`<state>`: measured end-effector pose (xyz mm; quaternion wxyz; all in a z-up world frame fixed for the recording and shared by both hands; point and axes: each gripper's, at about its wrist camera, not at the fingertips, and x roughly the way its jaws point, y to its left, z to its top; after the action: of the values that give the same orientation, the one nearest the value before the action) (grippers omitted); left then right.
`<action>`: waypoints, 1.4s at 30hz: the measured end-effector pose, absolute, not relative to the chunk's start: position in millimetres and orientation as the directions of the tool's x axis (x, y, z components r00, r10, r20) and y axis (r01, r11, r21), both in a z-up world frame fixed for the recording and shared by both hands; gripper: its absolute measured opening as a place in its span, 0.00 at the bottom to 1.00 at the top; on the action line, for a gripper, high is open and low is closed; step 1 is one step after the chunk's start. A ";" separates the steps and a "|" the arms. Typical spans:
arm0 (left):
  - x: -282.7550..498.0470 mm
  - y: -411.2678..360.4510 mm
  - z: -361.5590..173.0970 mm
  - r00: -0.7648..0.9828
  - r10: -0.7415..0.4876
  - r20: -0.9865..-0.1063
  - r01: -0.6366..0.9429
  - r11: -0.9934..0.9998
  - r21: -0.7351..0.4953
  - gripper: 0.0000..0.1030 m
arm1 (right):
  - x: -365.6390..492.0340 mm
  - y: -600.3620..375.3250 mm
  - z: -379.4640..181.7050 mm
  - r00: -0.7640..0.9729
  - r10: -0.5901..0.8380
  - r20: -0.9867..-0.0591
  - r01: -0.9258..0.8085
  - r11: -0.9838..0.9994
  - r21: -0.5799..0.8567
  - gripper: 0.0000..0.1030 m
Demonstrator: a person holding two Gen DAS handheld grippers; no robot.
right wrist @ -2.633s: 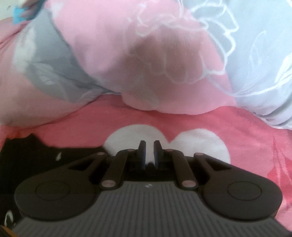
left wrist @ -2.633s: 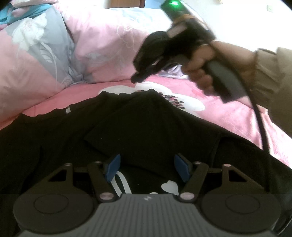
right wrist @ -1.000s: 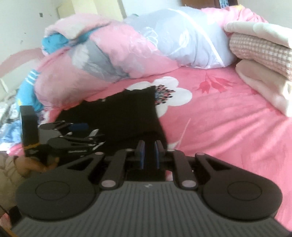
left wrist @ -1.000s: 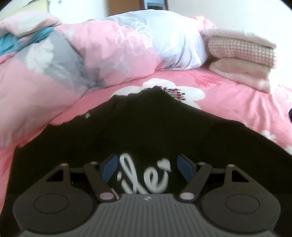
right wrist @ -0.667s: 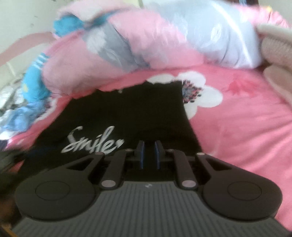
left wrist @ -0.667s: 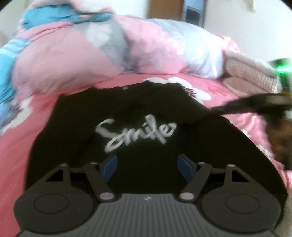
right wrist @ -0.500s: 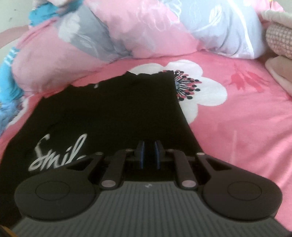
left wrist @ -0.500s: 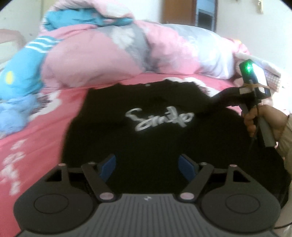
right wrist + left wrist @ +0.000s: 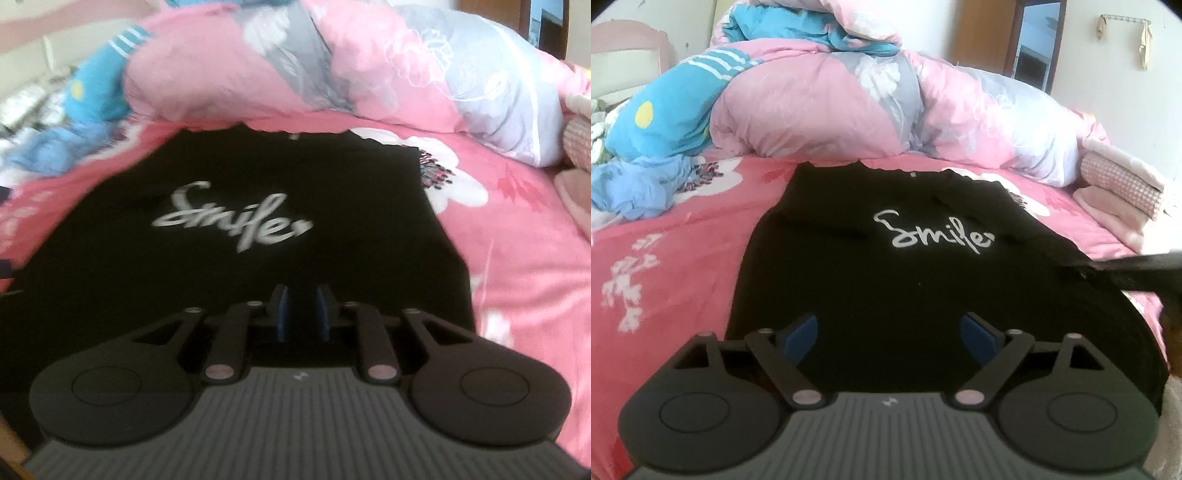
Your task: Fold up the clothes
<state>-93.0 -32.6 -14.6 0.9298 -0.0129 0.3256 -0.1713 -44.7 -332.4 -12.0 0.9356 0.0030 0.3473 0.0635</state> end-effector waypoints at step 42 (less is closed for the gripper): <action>-148.8 -43.4 -43.6 0.721 -0.185 -0.668 0.174 0.981 -0.083 0.98 | -182.5 -278.4 -56.1 0.816 0.185 -0.548 -0.104 0.979 0.176 0.79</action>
<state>-148.8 -43.4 -43.6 0.9276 -0.0072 0.3606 -0.0968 -182.5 -278.4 -56.1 0.9504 0.0692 0.2936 0.0762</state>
